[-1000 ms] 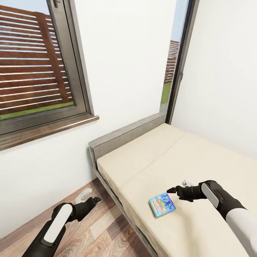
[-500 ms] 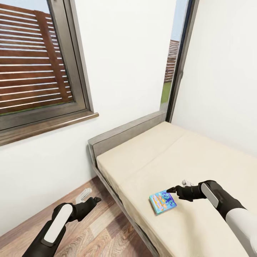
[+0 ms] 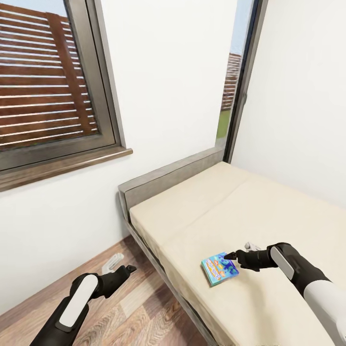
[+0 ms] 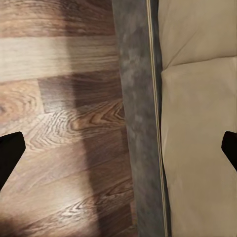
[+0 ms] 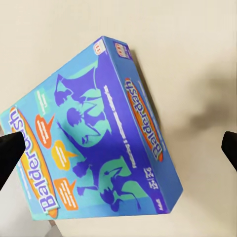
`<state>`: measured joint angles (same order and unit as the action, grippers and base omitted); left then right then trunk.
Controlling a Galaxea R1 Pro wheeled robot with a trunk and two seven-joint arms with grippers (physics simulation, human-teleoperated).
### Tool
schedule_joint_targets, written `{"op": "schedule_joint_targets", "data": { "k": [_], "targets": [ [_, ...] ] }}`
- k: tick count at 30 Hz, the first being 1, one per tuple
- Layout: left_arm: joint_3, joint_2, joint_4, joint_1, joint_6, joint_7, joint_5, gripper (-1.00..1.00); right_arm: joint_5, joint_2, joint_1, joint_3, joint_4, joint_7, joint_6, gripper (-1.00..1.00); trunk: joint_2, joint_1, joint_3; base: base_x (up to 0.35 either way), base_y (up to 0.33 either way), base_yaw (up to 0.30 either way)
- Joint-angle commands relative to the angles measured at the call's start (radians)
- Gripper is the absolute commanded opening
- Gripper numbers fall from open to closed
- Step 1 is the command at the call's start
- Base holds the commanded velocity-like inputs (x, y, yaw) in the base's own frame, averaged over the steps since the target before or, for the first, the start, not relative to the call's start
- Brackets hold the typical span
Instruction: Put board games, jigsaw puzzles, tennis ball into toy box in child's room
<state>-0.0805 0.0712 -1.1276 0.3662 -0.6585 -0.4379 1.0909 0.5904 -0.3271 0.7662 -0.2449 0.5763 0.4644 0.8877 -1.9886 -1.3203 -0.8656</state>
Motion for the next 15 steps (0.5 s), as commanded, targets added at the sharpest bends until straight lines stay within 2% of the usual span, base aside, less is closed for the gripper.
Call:
{"op": "schedule_joint_targets", "data": {
  "k": [1, 15],
  "targets": [
    [-0.002, 0.001, -0.001, 0.001, 0.0, -0.01, 0.011, 1.0, -0.004, -0.001, 0.001, -0.004, 0.0, 0.006, 0.0, 1.0, 0.0, 0.0, -0.001, 0.0, 0.0, 0.0],
    [-0.002, 0.001, -0.001, 0.0, 0.0, -0.01, 0.011, 1.0, -0.004, 0.0, 0.001, -0.006, 0.0, 0.007, 0.0, 1.0, 0.0, 0.0, -0.001, 0.0, 0.0, 0.0]
  ]
}}
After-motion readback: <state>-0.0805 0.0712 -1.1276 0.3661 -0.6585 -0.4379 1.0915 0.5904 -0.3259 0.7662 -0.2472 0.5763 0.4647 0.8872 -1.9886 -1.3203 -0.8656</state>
